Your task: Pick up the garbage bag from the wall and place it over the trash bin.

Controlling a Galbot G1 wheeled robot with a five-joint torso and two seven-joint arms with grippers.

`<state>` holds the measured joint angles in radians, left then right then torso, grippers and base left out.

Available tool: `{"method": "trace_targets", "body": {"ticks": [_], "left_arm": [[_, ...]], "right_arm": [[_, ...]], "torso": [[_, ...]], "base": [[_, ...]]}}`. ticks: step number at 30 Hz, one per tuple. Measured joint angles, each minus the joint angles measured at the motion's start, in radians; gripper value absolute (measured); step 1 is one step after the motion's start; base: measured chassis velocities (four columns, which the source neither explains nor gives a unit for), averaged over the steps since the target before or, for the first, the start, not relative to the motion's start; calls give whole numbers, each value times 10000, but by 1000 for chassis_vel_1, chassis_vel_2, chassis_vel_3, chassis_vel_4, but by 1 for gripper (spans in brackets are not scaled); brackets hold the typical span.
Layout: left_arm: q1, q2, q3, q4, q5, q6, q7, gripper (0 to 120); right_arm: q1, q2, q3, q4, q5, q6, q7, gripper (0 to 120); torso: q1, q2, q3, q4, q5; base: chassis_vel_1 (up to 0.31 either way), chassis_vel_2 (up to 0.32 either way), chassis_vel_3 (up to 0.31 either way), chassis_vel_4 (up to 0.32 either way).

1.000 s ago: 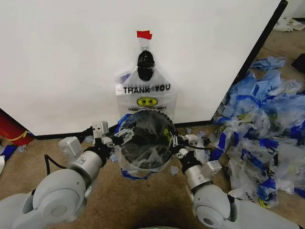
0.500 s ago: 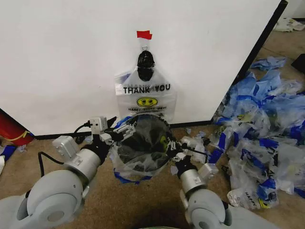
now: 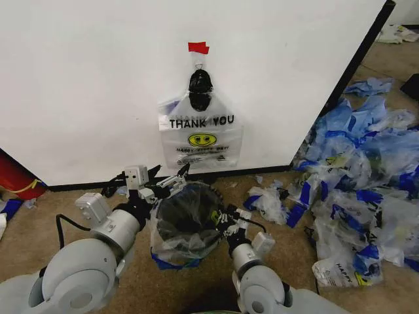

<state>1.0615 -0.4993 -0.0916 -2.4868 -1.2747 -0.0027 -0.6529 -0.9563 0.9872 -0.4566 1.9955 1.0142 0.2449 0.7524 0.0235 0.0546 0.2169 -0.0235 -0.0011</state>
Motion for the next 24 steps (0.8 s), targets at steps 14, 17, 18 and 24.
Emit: {"method": "trace_targets", "body": {"ticks": [14,17,18,24], "left_arm": [[31,-148,90,118,78,-19,43,96],[190,-116,29,87,131,-35,46,97],[190,-116,29,87,131,-35,46,97],[530,-164,-52,83,332,-93,62,97]], "right_arm": [[-760,-275,375,-143,-539,139,-415,0],[-816,-209,415,-302,-597,162,-546,0],[-816,-209,415,-302,-597,162,-546,0],[-798,-165,427,-442,-712,269,-743,19]], "torso": [[0,0,0,-1,-1],[0,1,-1,-1,-1],[0,1,-1,-1,-1],[0,0,-1,1,-1]], "base": [[0,0,0,0],[0,0,0,0],[0,0,0,0],[0,0,0,0]]}}
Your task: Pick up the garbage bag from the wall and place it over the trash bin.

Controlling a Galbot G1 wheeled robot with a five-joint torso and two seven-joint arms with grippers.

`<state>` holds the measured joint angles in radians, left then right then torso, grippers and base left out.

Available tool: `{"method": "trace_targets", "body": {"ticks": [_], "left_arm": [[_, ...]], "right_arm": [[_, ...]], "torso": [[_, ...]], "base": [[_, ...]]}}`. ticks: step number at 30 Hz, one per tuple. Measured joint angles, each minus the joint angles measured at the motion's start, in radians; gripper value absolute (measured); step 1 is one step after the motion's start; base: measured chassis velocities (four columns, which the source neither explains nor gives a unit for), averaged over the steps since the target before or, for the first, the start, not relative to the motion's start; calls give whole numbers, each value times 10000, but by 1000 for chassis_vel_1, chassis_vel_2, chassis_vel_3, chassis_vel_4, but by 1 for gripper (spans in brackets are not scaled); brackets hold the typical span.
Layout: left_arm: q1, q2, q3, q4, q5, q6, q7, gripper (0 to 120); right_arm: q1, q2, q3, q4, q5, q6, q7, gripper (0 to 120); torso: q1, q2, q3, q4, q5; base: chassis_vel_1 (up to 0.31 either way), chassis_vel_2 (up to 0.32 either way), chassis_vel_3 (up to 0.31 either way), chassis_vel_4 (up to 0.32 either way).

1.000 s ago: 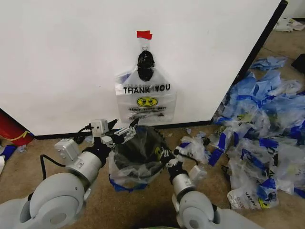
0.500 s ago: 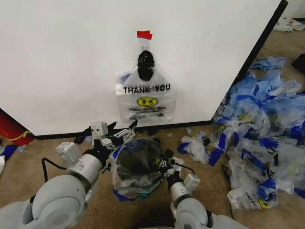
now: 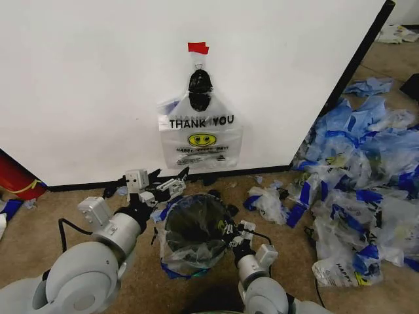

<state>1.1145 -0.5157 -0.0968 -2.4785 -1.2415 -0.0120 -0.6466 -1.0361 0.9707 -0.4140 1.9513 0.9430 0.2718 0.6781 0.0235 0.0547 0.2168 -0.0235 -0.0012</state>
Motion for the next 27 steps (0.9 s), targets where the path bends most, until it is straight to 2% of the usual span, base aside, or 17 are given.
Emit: {"method": "trace_targets", "body": {"ticks": [5,7,12,14,18,20,23,24,25,26,27], "left_arm": [[110,-42,-2,21,101,-18,27,97],[108,-39,-3,27,105,-19,32,97],[4,-59,43,70,111,-26,72,97],[0,-73,48,70,111,-26,75,97],[11,-176,15,65,241,-26,104,97],[50,-239,-27,92,407,-32,157,97],[140,-348,-69,152,650,-66,245,97],[240,-499,-128,229,889,-93,351,97],[257,-540,-144,250,943,-101,369,97],[357,-833,-255,424,1358,-207,478,97],[415,-1052,-340,575,1664,-286,580,97]], "right_arm": [[-4,-161,33,95,-307,97,-40,41],[-22,-221,52,179,-357,99,-51,43],[-128,-674,116,684,-748,157,-239,66],[-130,-740,126,733,-829,198,-314,69],[-139,-919,402,777,-1665,943,-1147,86],[-185,-1032,901,807,-2135,1584,-1812,94],[-222,-1157,1533,954,-2390,1956,-2241,98],[-236,-1304,2319,1076,-2523,2203,-2570,100],[-236,-1330,2442,1092,-2540,2231,-2607,100],[-208,-1622,3581,1249,-2744,2442,-2819,100],[-186,-1805,4141,1323,-2868,2546,-2868,100]], "torso": [[0,0,0,0,0],[0,0,0,-2,0],[0,0,0,-2,0],[0,0,0,-2,0],[0,0,0,-1,1],[0,0,0,0,4],[0,0,0,-2,2],[0,0,1,0,4],[0,0,1,1,4],[0,0,0,-1,2],[1,0,1,0,1]], "base": [[0,0,0,0],[0,0,0,0],[0,0,0,0],[0,0,0,0],[0,0,0,0],[0,0,0,0],[0,0,0,0],[0,0,0,0],[0,0,0,0],[0,0,0,0],[0,0,0,0]]}}
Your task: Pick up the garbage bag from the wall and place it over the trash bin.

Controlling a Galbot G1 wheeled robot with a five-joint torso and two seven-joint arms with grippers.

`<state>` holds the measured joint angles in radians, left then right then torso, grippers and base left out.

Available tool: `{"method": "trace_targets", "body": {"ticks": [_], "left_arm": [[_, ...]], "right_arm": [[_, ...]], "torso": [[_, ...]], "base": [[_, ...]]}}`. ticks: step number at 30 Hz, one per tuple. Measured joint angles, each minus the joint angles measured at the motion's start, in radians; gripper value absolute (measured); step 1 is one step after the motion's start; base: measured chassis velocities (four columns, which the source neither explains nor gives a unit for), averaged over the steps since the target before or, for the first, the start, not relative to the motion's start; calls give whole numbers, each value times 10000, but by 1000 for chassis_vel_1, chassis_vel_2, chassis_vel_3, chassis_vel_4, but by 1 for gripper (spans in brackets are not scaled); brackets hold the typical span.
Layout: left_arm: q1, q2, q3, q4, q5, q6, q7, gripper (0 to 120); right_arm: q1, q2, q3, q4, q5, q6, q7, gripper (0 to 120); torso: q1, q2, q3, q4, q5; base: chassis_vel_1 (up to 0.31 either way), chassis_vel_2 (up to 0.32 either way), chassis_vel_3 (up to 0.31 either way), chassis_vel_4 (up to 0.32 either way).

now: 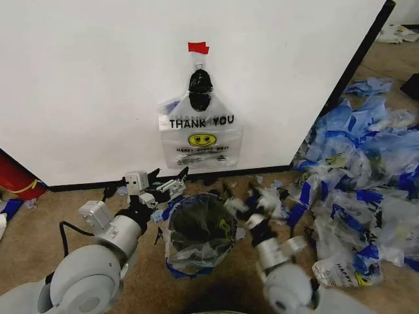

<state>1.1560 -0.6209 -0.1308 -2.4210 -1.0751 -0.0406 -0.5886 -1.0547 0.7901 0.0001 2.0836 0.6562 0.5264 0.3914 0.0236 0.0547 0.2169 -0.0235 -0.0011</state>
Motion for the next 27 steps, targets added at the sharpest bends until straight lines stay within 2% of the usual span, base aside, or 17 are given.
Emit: {"method": "trace_targets", "body": {"ticks": [1,2,6,8,9,11,12,14,15,19,27], "left_arm": [[49,-206,-71,157,284,-74,103,97],[49,-206,-71,157,284,-74,103,97],[506,-1414,-642,1069,2096,-527,987,98],[830,-1905,-1030,1399,2851,-720,1373,99],[830,-1905,-1030,1399,2851,-720,1373,99],[1230,-2411,-1579,1734,3719,-989,1801,99],[1380,-2638,-1806,1876,4119,-1149,1998,100],[1631,-3102,-2252,2103,4827,-1476,2376,100],[1631,-3102,-2252,2103,4827,-1476,2376,100],[1909,-4008,-2980,2450,5711,-1969,2911,100],[2202,-5397,-3761,3090,6496,-2778,3219,100]], "right_arm": [[-14,-168,617,68,-117,106,-42,100],[-14,-168,617,68,-117,106,-42,100],[-859,-516,3474,465,-609,290,-148,100],[-1657,-424,4636,658,-901,396,-159,100],[-1657,-424,4636,658,-901,396,-159,100],[-2697,-164,5678,856,-1213,466,-245,100],[-3088,4,6006,951,-1339,512,-265,100],[-3666,406,6484,1165,-1541,536,-274,100],[-3666,406,6484,1165,-1541,536,-274,100],[-4377,1275,7157,1319,-2102,541,-250,100],[-5478,2688,7238,1027,-3750,632,76,100]], "torso": [[-1,0,0,0,2],[-1,0,0,0,2],[0,0,0,1,2],[0,0,0,-3,-8],[0,0,0,-3,-8],[0,0,-1,-3,13],[-1,0,-1,-4,3],[-1,0,-1,-3,0],[-1,0,-1,-3,0],[-1,0,-1,-2,0],[-2,0,0,-3,0]], "base": [[0,0,0,0],[0,0,0,0],[0,0,0,0],[0,0,0,0],[0,0,0,0],[0,0,0,0],[0,0,0,0],[0,0,0,0],[0,0,0,0],[0,0,0,0],[0,0,0,0]]}}
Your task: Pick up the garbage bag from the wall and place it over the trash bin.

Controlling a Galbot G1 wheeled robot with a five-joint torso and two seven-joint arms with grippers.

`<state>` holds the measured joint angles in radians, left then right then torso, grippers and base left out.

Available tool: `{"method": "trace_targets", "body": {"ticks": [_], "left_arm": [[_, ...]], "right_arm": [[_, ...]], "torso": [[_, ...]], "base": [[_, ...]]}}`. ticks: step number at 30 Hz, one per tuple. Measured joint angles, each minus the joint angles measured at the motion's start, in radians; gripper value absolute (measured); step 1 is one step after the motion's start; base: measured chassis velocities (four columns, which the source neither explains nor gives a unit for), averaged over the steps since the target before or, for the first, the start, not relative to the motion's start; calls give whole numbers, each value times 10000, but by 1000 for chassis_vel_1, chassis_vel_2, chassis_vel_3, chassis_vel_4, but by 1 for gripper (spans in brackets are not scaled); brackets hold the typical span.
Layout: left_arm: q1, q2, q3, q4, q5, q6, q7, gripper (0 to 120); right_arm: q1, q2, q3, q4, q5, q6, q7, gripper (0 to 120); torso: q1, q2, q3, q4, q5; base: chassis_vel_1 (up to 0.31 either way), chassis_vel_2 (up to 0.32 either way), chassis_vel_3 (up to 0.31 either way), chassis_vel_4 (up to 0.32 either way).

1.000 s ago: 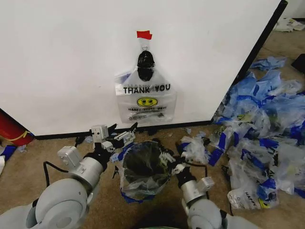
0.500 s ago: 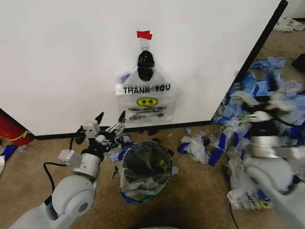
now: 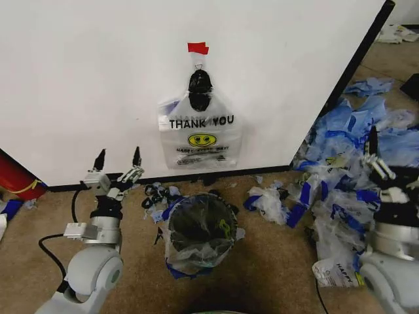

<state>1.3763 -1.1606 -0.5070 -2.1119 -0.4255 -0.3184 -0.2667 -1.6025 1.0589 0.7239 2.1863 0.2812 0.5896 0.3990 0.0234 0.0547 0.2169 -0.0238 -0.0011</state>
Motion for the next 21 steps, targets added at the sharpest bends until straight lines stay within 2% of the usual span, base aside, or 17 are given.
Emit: {"method": "trace_targets", "body": {"ticks": [5,8,16,21], "left_arm": [[286,-424,-478,165,365,-304,355,100],[527,-514,-647,109,365,-180,520,100],[1058,-606,-1109,-294,-303,-21,1499,100],[1336,-573,-1425,-403,-435,-46,1758,100]], "right_arm": [[-420,574,-449,-77,-788,145,22,100],[-553,815,-825,-96,-1163,19,20,100],[-471,933,-1648,41,-1071,-934,-8,100],[-160,989,-1986,-141,-1122,-1217,10,100]], "torso": [[0,0,0,3,-1],[0,0,0,2,-4],[0,0,-1,2,-3],[1,0,0,3,-1]], "base": [[0,0,0,0],[0,0,0,0],[0,0,0,0],[0,0,0,0]]}}
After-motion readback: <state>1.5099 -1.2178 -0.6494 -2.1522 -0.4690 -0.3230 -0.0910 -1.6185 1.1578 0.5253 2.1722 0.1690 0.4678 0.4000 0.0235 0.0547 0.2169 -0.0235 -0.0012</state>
